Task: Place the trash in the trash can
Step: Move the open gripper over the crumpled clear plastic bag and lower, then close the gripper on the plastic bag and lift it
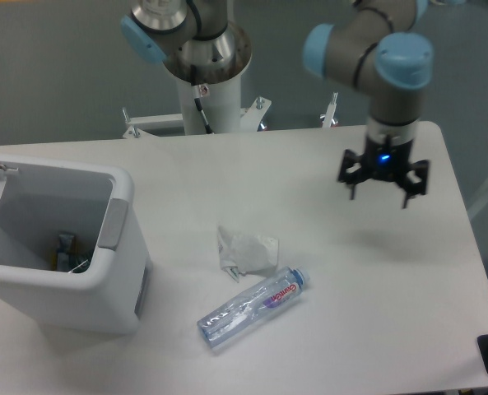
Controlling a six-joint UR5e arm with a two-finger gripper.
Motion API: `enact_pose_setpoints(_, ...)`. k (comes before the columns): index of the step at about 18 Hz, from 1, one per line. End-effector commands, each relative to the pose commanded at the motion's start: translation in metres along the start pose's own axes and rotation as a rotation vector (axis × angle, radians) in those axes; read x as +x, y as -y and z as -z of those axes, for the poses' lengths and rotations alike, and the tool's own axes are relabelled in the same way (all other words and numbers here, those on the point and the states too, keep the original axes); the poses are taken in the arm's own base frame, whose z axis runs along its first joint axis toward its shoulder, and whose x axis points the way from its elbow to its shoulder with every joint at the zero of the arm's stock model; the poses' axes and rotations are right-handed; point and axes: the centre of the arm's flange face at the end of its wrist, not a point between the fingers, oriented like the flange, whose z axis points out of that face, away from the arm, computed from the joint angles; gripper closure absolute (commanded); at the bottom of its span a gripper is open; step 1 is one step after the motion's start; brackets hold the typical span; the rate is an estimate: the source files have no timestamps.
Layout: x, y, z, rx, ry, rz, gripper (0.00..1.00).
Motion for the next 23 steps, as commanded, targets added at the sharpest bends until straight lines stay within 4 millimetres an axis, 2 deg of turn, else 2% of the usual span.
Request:
enact_pose_setpoints(1, 0.006, 0.006, -0.006, -0.004, -0.014, -0.014, 0.0)
enact_pose_setpoints(3, 0.032, 0.023, -0.019, -0.011, -0.05, -0.016, 0.0)
enact_pose_setpoints(6, 0.068, 0.052, -0.03, -0.024, -0.075, 0.154, 0.0)
enact_pose_setpoints(9, 0.092, 0.075, -0.04, -0.034, -0.092, 0.205, 0.0)
enact_pose_setpoints(13, 0.111, 0.084, -0.044, -0.045, -0.105, 0.241, 0.0)
enact_pose_setpoints(15, 0.122, 0.087, -0.059, -0.07, -0.123, 0.246, 0.0)
enact_pose_setpoints(17, 0.123, 0.088, -0.071, -0.084, -0.136, 0.247, 0.0)
enact_pose_setpoints(18, 0.121, 0.09, -0.075, -0.086, -0.138, 0.246, 0.09)
enact_pose_setpoints(20, 0.119, 0.091, -0.079, -0.09, -0.141, 0.252, 0.6)
enact_pose_setpoints(21, 0.12, 0.091, -0.08, -0.094, -0.144, 0.253, 0.91)
enact_pose_setpoints(22, 0.12, 0.09, -0.08, -0.093, -0.145, 0.253, 1.0)
enact_pose_setpoints(23, 0.119, 0.092, -0.078, -0.086, -0.143, 0.253, 1.0)
